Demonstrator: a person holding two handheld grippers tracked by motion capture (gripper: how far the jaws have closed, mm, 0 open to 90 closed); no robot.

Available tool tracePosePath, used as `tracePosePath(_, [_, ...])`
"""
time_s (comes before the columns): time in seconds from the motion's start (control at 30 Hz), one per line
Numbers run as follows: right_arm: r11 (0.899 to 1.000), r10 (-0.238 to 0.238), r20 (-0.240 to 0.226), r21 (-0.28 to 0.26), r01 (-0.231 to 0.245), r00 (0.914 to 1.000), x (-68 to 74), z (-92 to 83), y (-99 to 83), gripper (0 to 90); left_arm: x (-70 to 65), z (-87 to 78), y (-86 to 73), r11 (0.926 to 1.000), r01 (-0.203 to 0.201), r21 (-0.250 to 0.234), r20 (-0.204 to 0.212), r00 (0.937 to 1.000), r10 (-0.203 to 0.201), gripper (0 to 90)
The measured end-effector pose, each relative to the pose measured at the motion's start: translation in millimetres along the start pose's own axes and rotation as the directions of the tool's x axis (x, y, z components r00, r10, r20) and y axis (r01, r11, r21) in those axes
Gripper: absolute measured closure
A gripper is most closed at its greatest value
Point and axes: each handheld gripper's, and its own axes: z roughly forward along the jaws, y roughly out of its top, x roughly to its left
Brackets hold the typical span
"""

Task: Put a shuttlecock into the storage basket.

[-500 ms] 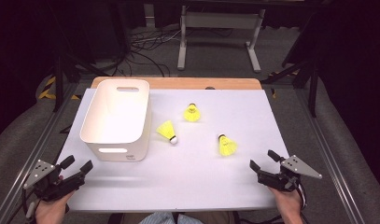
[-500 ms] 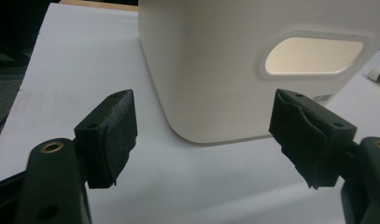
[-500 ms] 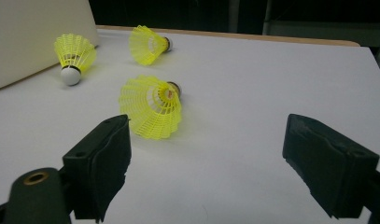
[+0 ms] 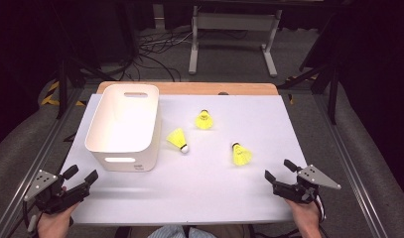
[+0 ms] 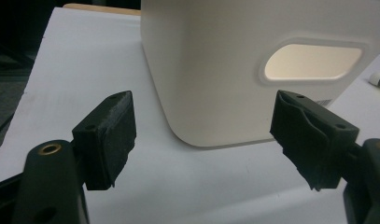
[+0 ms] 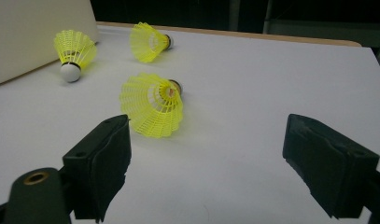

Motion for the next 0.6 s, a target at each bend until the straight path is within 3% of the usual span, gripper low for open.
tracePosePath(0.6, [1.0, -0.006, -0.001, 0.015, 0.006, 1.0, 0.7, 1.8, -0.5, 16.0, 1.4, -1.0, 1.5, 0.9998, 0.009, 0.018, -0.042, 0.9991, -0.008, 20.9])
